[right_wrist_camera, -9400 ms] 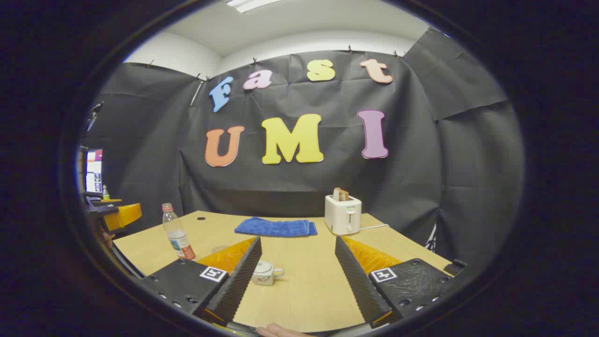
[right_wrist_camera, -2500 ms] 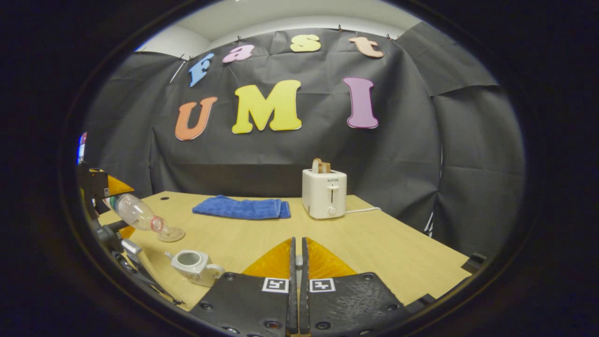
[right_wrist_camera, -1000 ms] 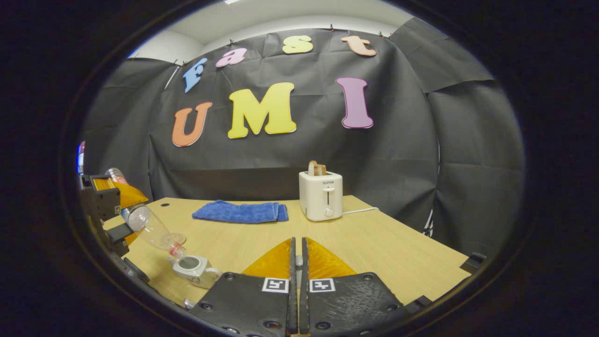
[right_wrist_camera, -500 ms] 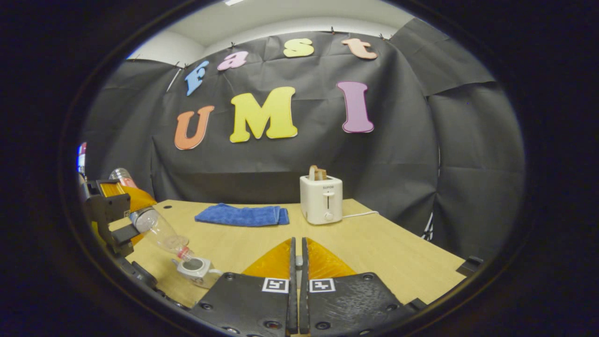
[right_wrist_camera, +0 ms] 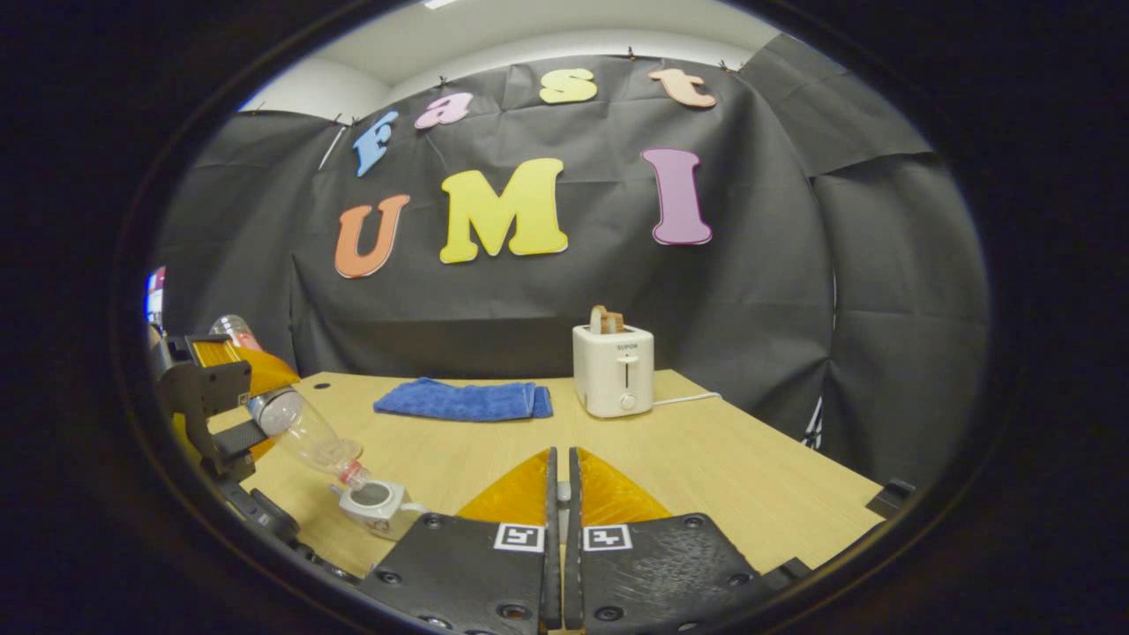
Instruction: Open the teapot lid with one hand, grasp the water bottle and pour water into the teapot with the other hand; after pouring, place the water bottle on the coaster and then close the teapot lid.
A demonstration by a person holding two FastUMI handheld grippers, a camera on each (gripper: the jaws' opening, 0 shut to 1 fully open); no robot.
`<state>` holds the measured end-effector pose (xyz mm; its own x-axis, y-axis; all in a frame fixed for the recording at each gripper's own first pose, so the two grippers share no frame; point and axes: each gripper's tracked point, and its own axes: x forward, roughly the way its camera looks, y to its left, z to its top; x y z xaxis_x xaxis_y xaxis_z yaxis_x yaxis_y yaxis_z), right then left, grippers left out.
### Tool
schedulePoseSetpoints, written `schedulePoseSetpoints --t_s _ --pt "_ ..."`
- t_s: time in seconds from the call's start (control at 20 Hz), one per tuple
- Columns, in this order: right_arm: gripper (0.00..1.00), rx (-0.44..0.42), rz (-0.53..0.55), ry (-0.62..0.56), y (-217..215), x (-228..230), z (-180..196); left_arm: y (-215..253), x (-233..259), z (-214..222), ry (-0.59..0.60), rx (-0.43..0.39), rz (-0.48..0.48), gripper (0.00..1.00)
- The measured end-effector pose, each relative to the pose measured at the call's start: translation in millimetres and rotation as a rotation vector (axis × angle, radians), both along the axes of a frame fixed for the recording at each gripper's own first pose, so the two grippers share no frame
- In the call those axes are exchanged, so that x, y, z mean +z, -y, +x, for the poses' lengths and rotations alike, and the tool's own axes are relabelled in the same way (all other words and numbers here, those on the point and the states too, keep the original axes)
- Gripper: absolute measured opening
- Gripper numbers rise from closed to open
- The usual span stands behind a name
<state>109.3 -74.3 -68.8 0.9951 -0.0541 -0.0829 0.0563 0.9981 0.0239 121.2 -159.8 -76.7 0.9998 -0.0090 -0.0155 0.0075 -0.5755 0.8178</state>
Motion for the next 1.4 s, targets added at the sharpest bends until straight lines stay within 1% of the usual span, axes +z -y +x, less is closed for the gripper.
schedulePoseSetpoints --t_s 0.2,0.3,0.45,0.55,0.6,0.65,0.7,0.75,0.8,1.1,1.3,1.4 --pt "0.01 -0.004 -0.001 -0.002 1.5 -0.7 0.1 1.2 2.2 -2.5 0.011 -0.005 0.008 0.79" --pt "0.01 -0.008 -0.003 0.011 2.4 3.2 -1.6 0.0 3.8 -3.7 0.022 -0.015 -0.009 0.78" --pt "0.03 -0.009 -0.015 0.013 1.7 0.9 -0.8 -1.2 -10.4 0.8 -0.006 -0.041 -0.092 0.78" --pt "0.03 -0.014 -0.030 0.006 1.7 -3.4 1.1 -4.2 -22.2 4.7 -0.032 -0.059 -0.170 0.77" --pt "0.01 -0.017 -0.032 0.002 2.1 -5.3 1.7 -3.1 -27.2 7.3 -0.041 -0.076 -0.209 0.78" --pt "0.03 -0.016 -0.028 -0.005 1.4 -7.9 2.7 -6.9 -29.3 9.6 -0.047 -0.085 -0.258 0.77" --pt "0.02 -0.006 -0.018 -0.009 -1.0 -8.5 2.1 -12.6 -32.6 9.8 -0.053 -0.087 -0.316 0.77" --pt "0.01 0.006 -0.009 -0.010 -4.7 -8.4 0.5 -17.7 -36.3 10.6 -0.058 -0.092 -0.387 0.81" --pt "0.01 0.012 -0.003 -0.010 -7.2 -7.6 0.4 -24.2 -38.6 11.4 -0.064 -0.089 -0.465 0.78" --pt "0.02 0.009 -0.019 -0.007 -15.5 -8.4 3.9 -56.9 -30.9 23.8 -0.059 -0.074 -0.924 0.78" --pt "0.01 0.021 -0.037 -0.026 -28.1 -12.1 10.8 -62.5 -21.8 22.1 -0.100 -0.115 -1.251 0.78" --pt "0.01 0.024 -0.053 -0.034 -32.3 -12.3 14.5 -54.7 -18.0 22.9 -0.139 -0.140 -1.384 0.78"
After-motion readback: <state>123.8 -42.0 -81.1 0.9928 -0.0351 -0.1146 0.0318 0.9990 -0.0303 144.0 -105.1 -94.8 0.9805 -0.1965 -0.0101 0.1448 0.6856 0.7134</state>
